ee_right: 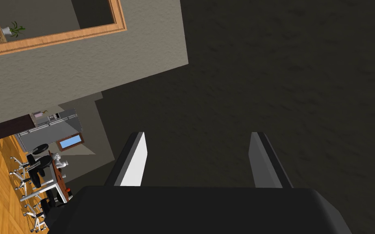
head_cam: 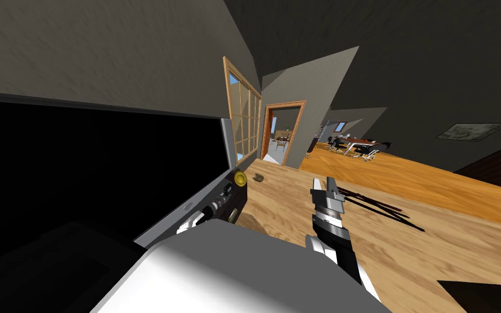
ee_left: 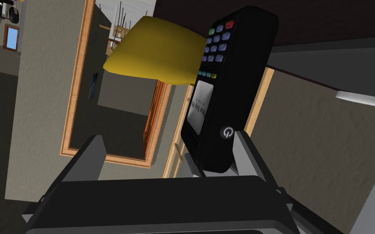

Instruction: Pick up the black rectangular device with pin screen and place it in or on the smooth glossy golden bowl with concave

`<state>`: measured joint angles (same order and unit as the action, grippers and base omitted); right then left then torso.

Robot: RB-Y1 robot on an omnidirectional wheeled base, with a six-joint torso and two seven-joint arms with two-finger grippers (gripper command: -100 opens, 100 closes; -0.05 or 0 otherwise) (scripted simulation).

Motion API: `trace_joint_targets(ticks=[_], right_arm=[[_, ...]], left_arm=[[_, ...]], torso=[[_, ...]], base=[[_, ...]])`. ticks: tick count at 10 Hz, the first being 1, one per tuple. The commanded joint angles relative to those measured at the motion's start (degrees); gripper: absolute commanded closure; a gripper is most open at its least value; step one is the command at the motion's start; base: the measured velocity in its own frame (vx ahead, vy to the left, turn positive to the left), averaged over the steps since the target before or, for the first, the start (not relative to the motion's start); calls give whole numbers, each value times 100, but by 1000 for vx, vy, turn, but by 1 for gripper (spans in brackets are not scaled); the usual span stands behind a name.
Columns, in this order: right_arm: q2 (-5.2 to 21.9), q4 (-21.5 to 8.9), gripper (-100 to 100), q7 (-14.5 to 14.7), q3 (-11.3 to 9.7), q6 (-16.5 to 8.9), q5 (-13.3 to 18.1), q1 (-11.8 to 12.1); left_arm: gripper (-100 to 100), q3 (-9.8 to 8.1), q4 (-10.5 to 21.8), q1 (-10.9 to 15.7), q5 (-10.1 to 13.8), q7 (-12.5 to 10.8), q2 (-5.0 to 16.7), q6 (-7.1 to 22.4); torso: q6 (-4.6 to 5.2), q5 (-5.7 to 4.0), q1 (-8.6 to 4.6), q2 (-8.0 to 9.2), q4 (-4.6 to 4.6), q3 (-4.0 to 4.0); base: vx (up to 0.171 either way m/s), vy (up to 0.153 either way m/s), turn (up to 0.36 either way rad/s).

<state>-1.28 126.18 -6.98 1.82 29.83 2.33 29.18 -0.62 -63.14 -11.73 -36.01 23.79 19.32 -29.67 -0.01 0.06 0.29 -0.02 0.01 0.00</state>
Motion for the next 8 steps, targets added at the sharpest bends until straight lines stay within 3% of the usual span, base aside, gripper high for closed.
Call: trace_joint_targets(ticks=[1,7,8], right_arm=[[0,0,0,0,0,0,0,0],[0,0,0,0,0,0,0,1],[0,0,0,0,0,0,0,0]], left_arm=[[-100,-67,266,152,-140,184,96,-84],[-100,-200,925,592,-546,647,404,-288],[-100,-182,824,529,-502,572,378,-252]], torso=[[0,0,0,0,0,0],[-1,-4,-20,-7,-2,-4],[0,-4,-21,-10,-2,-5]], base=[[-7,61,-119],[3,38,-99],[7,12,-25]])
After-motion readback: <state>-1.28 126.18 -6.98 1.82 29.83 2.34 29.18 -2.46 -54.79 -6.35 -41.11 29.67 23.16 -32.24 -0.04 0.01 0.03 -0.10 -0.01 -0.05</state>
